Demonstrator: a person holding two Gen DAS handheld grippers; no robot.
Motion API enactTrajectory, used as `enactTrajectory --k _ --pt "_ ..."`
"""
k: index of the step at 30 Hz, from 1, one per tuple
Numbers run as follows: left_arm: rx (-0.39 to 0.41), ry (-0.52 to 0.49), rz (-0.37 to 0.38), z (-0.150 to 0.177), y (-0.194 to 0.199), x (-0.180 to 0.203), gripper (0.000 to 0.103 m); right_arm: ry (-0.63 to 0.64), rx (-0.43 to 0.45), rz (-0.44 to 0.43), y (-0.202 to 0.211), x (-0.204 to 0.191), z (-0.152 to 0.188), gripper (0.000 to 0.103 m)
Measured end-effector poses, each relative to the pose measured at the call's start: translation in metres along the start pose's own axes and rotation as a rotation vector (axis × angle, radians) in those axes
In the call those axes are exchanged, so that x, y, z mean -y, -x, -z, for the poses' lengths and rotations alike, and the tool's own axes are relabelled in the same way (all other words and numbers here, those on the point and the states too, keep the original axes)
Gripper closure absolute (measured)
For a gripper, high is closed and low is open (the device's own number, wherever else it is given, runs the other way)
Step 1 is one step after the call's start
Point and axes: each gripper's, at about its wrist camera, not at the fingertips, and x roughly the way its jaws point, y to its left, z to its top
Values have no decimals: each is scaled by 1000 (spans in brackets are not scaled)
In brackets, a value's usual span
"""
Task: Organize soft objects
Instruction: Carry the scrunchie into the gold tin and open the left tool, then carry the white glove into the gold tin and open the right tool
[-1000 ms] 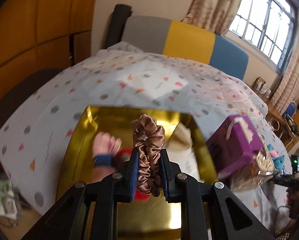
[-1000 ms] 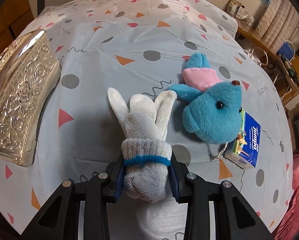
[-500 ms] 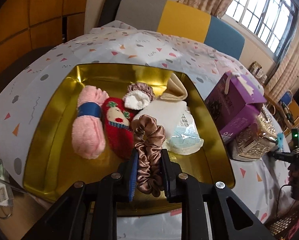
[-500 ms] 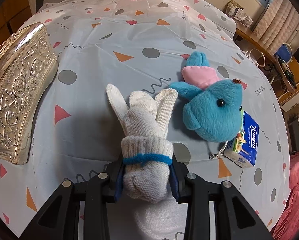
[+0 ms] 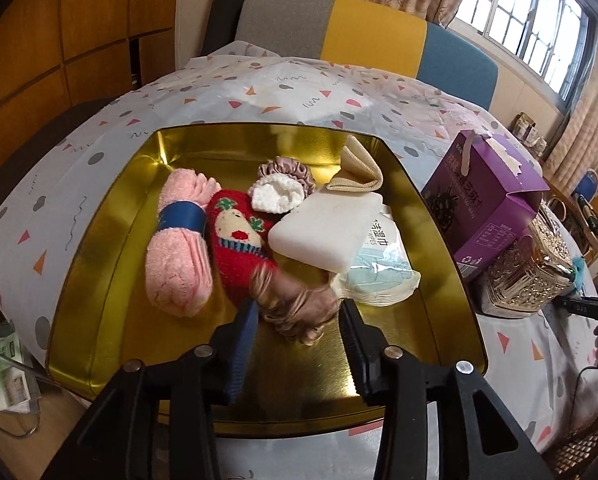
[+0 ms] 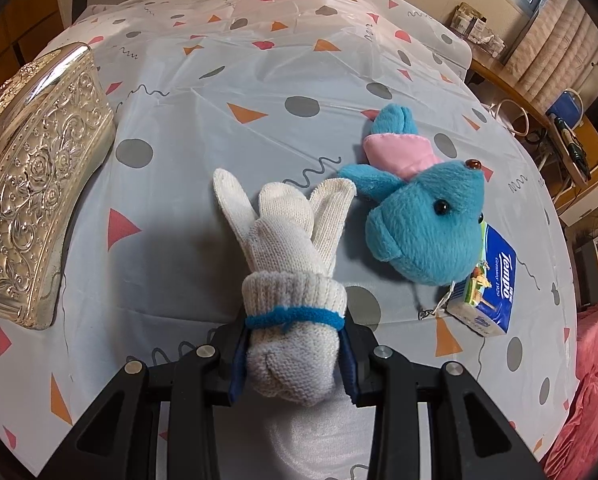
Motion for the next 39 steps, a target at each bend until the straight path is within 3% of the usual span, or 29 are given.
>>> enactTrajectory --k 9,15,22,33,39 --pt "58 -5 -36 -3 21 -1 39 -1 0 -2 0 -1 1 66" --pt "85 -11 -44 -4 32 -4 34 -17 -4 -28 1 3 -1 66" --pt "88 16 -32 -1 38 -14 31 -96 -10 -143 10 -2 -6 67" --pt "97 99 -62 1 42 -46 31 -190 228 -210 100 -19 -76 67" --pt "103 131 -80 1 43 -57 30 -27 393 -367 173 -93 -105 67"
